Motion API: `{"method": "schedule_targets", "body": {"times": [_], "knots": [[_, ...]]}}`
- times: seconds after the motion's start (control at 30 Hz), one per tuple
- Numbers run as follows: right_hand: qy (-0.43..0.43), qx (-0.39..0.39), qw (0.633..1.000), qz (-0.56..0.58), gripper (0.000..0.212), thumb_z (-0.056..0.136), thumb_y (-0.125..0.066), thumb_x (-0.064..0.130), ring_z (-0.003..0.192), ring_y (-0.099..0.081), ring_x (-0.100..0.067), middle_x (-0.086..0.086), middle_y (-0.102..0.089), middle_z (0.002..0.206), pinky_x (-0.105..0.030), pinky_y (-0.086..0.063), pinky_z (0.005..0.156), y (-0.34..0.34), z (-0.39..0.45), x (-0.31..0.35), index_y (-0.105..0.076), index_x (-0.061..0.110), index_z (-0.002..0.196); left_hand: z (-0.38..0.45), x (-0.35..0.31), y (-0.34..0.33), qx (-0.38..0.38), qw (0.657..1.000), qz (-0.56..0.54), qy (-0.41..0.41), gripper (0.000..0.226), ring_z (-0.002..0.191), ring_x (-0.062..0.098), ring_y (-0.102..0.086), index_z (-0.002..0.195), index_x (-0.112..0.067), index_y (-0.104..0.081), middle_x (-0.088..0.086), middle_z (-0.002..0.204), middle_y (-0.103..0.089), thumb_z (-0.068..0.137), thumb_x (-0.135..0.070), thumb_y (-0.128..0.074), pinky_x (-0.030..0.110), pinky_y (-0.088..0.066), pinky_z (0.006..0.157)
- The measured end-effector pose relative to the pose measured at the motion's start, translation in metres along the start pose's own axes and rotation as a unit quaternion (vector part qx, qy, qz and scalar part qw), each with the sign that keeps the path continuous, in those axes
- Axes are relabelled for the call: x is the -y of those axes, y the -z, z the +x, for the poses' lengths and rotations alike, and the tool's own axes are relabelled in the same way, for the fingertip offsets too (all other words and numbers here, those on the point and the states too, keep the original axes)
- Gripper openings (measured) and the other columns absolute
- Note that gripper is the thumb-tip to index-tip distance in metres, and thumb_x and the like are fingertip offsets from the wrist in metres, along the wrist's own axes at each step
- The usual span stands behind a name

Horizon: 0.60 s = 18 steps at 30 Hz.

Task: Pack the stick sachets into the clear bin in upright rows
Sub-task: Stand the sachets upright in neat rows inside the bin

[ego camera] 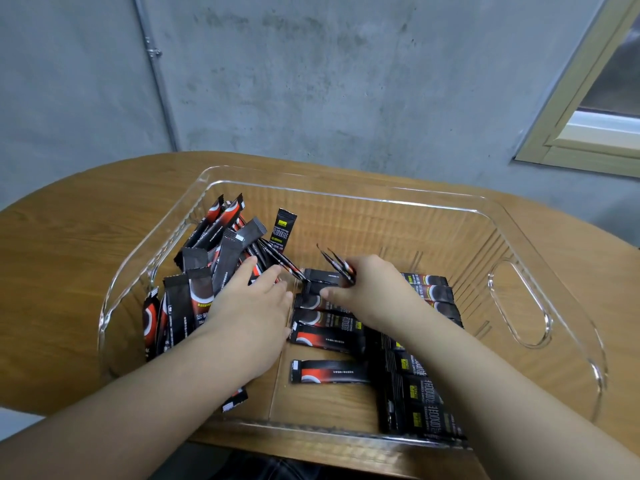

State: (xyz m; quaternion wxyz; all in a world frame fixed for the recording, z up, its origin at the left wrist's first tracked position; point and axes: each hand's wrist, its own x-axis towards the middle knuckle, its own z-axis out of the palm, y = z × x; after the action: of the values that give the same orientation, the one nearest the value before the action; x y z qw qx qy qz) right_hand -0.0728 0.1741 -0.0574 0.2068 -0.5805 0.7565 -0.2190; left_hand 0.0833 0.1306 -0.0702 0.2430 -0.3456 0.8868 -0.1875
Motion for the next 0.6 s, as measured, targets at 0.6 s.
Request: {"method": "schedule_targets", "body": {"times": [0.6], "knots": [[-0.003, 0.015, 0.998, -0.060, 0.027, 0.092, -0.057, 0.034, 0.072, -0.063, -0.027, -0.006, -0.061, 0.070, -0.028, -0.047, 0.060, 0.004, 0.034, 0.028, -0.061, 0.008, 0.087, 0.003, 0.001, 0.002, 0.042, 0.999, 0.002, -0.007, 0.062, 0.146, 0.027, 0.015, 0.154, -0.014, -0.001, 0.007, 0.161, -0.002, 0.103, -0.045, -0.018, 0.053, 0.012, 0.113]]}}
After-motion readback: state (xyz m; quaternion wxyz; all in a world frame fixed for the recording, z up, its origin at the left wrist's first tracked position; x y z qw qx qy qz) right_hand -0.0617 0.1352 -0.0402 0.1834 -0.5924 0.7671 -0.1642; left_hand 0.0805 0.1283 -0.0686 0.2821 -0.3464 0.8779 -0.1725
